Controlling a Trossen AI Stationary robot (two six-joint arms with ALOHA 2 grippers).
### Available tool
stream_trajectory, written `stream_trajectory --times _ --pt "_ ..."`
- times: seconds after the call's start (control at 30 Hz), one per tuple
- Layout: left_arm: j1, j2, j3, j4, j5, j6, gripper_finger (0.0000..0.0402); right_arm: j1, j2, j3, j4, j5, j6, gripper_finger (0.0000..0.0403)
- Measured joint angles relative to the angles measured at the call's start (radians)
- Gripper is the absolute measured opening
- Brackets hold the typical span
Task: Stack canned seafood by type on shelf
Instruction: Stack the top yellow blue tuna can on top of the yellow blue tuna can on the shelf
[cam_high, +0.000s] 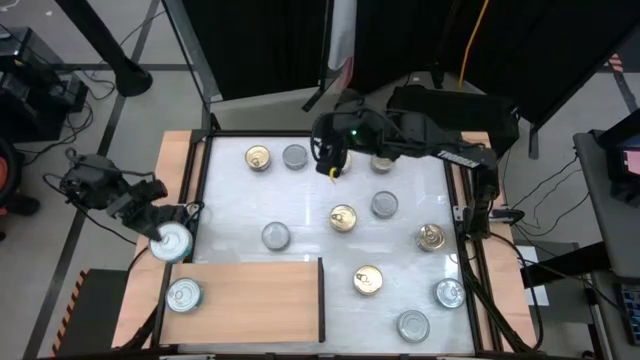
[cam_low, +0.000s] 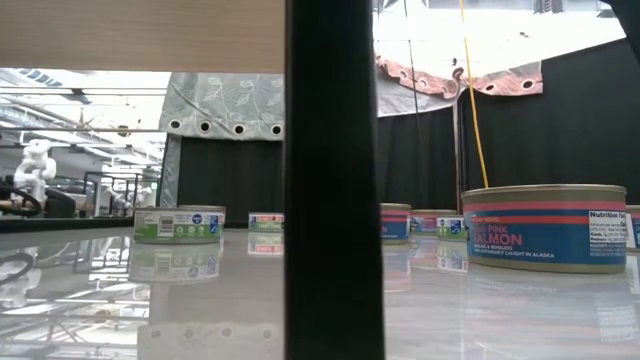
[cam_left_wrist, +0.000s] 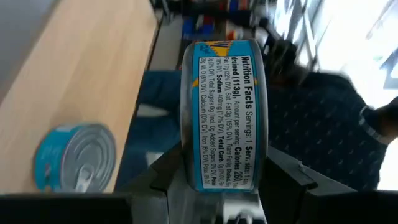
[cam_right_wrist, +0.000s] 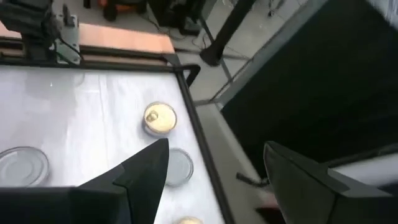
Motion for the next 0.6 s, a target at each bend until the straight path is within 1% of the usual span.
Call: stream_trajectory --times 0.13,0.2,0.27,0.4,0.47,0.6 --pt "0.000 0.000 -0.021 0.000 0.080 0.084 0.0152 0.011 -0.020 0.001 -0.003 -0.020 0.103 0.0254" --pt "0.000 -0.001 -0.029 0.003 0.092 0.136 0.0152 0.026 -0.022 0.001 0.021 -0.020 0.160 0.0254" --pt "0.000 0.002 -0.032 -0.055 0.092 0.194 0.0152 0.043 -0.022 0.001 0.059 -0.021 0.195 0.0254" --pt "0.000 0.023 -0.038 -0.167 0.087 0.284 0.0152 0.071 -0.022 0.001 0.149 -0.020 0.203 0.0254" --pt "0.000 0.024 -0.052 -0.151 0.095 0.298 0.0152 0.077 -0.022 0.001 0.172 -0.014 0.204 0.0254" --pt "0.000 0.034 -0.079 -0.130 0.122 0.315 0.0152 0.079 -0.021 0.001 0.173 0.036 0.213 0.0254"
